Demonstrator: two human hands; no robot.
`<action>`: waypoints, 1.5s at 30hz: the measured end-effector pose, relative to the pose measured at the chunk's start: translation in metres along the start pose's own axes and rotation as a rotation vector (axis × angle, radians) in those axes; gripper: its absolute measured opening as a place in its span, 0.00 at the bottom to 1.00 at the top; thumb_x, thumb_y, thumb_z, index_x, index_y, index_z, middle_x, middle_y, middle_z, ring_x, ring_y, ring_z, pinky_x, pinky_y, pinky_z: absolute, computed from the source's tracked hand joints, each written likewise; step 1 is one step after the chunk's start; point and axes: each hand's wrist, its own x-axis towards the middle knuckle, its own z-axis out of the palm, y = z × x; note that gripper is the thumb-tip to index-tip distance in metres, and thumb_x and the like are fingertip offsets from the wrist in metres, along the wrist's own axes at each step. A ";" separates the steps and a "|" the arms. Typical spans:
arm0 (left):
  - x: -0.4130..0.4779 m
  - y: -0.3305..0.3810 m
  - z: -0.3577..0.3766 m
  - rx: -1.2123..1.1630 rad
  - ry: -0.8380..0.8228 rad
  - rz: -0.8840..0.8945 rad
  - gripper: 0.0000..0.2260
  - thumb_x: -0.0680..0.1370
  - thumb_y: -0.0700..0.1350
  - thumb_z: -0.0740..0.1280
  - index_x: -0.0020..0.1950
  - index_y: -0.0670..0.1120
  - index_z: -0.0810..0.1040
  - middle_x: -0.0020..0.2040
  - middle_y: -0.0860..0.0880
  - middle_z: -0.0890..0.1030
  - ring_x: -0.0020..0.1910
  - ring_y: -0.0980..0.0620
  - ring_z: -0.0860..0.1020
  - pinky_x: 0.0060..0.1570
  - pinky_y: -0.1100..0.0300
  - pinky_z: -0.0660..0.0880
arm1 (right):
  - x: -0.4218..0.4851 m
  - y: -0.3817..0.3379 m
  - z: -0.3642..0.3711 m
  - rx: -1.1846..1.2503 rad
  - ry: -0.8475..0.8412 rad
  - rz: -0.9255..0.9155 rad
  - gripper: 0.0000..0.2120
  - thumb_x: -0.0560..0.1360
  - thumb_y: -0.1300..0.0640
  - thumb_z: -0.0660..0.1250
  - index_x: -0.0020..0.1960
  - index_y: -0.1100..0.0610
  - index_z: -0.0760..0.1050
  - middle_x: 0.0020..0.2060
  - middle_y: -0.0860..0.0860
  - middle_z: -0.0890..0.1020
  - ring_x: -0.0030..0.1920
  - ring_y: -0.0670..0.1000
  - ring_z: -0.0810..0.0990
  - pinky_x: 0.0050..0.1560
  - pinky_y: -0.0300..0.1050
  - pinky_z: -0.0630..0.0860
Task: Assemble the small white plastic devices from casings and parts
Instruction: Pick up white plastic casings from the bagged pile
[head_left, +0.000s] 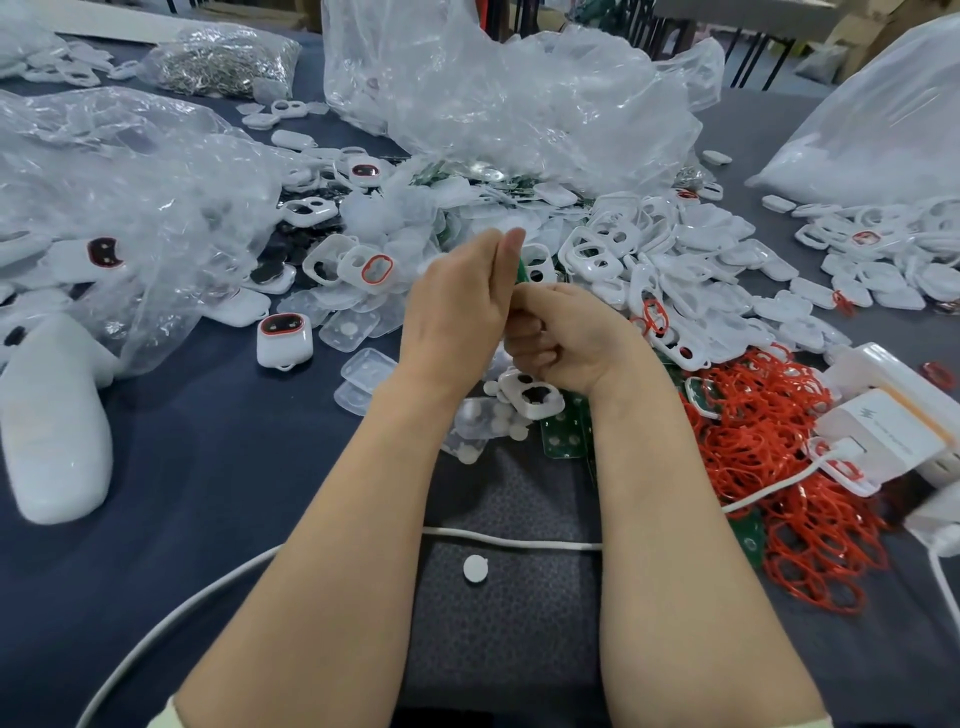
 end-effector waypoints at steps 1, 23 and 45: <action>0.000 0.001 0.001 0.005 -0.008 0.012 0.19 0.84 0.51 0.53 0.38 0.42 0.68 0.32 0.45 0.74 0.33 0.42 0.73 0.38 0.44 0.71 | 0.000 0.000 0.000 -0.007 -0.001 0.004 0.29 0.80 0.61 0.57 0.20 0.51 0.67 0.19 0.45 0.62 0.19 0.42 0.56 0.18 0.32 0.52; 0.003 -0.014 0.010 -0.391 -0.044 -0.397 0.12 0.82 0.49 0.60 0.41 0.47 0.73 0.39 0.49 0.79 0.47 0.44 0.80 0.53 0.45 0.77 | 0.013 0.011 0.006 -0.350 0.610 -0.331 0.15 0.77 0.58 0.66 0.31 0.54 0.76 0.25 0.48 0.80 0.26 0.47 0.76 0.34 0.45 0.76; 0.006 -0.012 0.011 -0.655 -0.057 -0.632 0.06 0.81 0.41 0.61 0.51 0.40 0.75 0.47 0.42 0.80 0.47 0.47 0.81 0.56 0.50 0.78 | 0.007 0.007 0.013 -0.759 0.710 -0.547 0.08 0.76 0.64 0.65 0.49 0.61 0.83 0.42 0.54 0.84 0.45 0.51 0.81 0.51 0.46 0.77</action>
